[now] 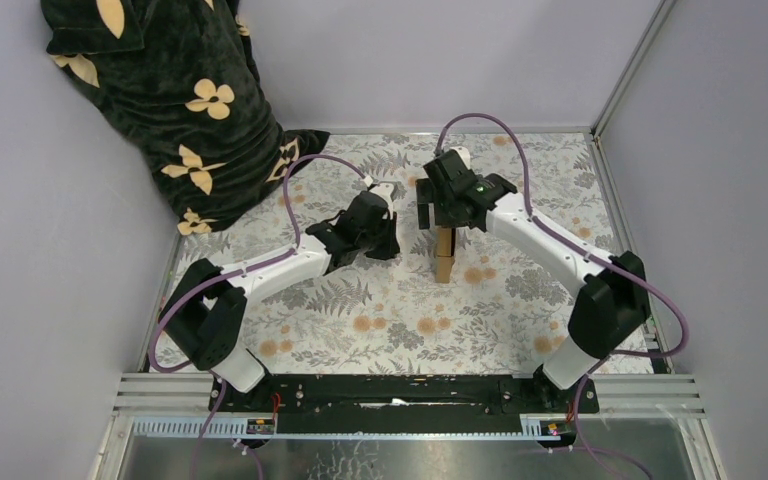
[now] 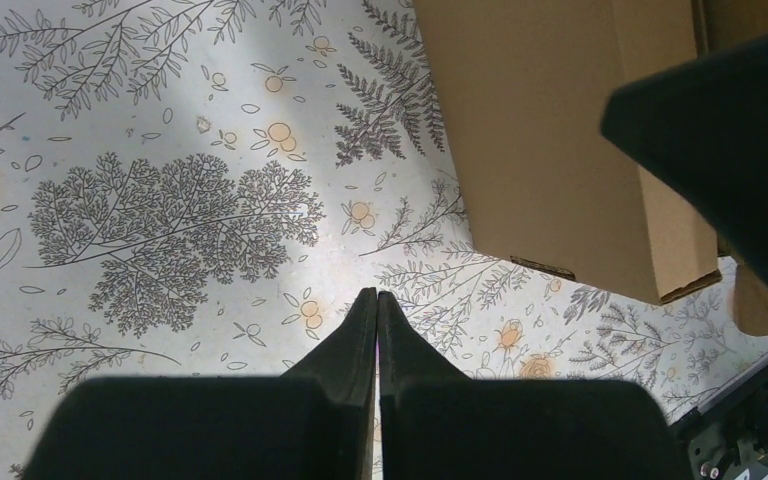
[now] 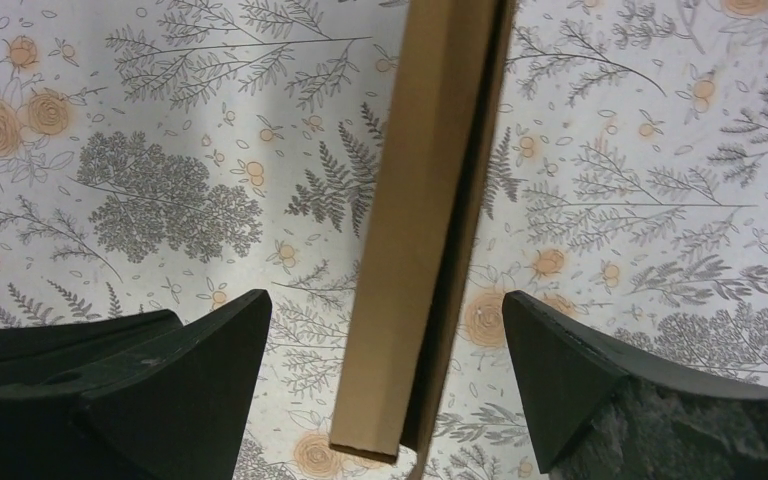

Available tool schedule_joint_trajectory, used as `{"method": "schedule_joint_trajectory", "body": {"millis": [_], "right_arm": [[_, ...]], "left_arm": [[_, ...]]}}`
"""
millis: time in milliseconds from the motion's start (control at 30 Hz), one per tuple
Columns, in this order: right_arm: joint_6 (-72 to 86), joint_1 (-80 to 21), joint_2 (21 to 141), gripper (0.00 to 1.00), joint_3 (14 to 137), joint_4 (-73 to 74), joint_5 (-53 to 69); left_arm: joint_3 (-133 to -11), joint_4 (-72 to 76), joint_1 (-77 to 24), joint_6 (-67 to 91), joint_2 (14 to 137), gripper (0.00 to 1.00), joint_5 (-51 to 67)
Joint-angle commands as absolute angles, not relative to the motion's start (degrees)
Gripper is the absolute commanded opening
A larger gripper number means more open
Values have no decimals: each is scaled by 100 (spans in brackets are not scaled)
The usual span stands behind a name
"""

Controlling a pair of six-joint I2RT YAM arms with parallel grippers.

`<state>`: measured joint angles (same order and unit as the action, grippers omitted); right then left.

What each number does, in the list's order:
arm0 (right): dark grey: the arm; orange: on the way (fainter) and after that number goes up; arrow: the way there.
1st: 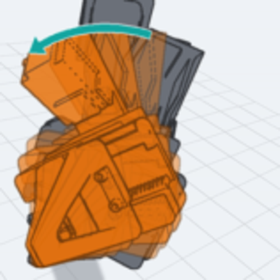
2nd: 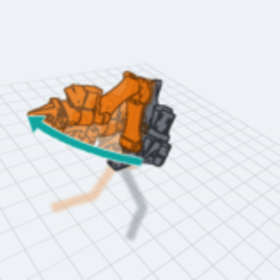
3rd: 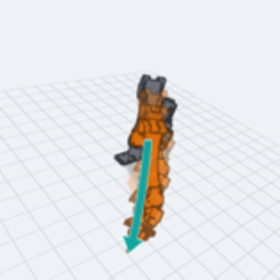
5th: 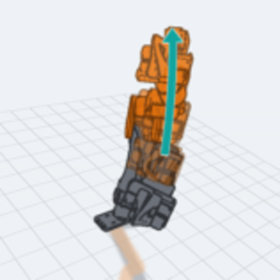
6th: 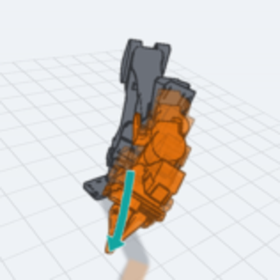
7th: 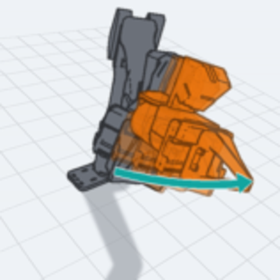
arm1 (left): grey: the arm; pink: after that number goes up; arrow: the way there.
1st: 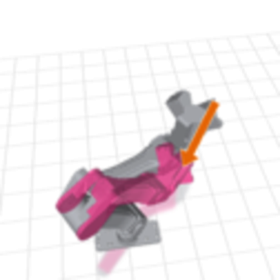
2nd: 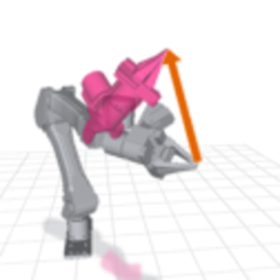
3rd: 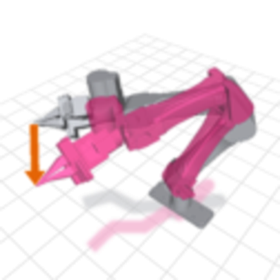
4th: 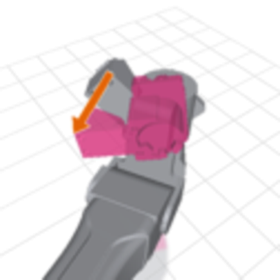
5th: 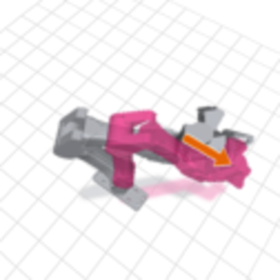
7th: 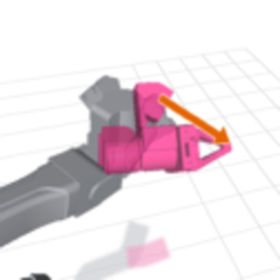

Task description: Fold the paper box

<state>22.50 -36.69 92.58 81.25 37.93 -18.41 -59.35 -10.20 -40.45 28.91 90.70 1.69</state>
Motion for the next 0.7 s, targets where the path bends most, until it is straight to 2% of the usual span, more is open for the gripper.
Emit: {"method": "schedule_joint_trajectory", "body": {"millis": [0,67,167,300,367,467,567,600,667], "right_arm": [[2068,-3644,9627,94,8723,3784,-1579],[2132,-3640,9836,92,8835,4016,-1664],[2123,-3642,10005,83,8825,4150,-1739],[2088,-3643,10114,80,8729,4344,-1772],[2071,-3652,10054,69,8616,4335,-1776],[1945,-3651,9862,44,8390,4205,-1700],[1565,-3664,9658,26,8265,4185,-1362],[1402,-3670,9556,22,8211,4165,-1182],[1105,-3703,9290,21,8057,4096,-911]], "left_arm": [[-6090,-1100,-3955,2736,8969,3,20],[-6054,-1122,-3913,2733,8931,3,19],[-6021,-1147,-3865,2721,8866,3,25],[-5992,-1200,-3831,2707,8813,3,21],[-5988,-1219,-3817,2707,8792,3,23],[-5973,-1314,-3787,2694,8745,3,22],[-5924,-1451,-3712,2681,8586,3,18],[-5890,-1494,-3676,2672,8501,3,18],[-5816,-1602,-3603,2672,8305,3,26]]}}
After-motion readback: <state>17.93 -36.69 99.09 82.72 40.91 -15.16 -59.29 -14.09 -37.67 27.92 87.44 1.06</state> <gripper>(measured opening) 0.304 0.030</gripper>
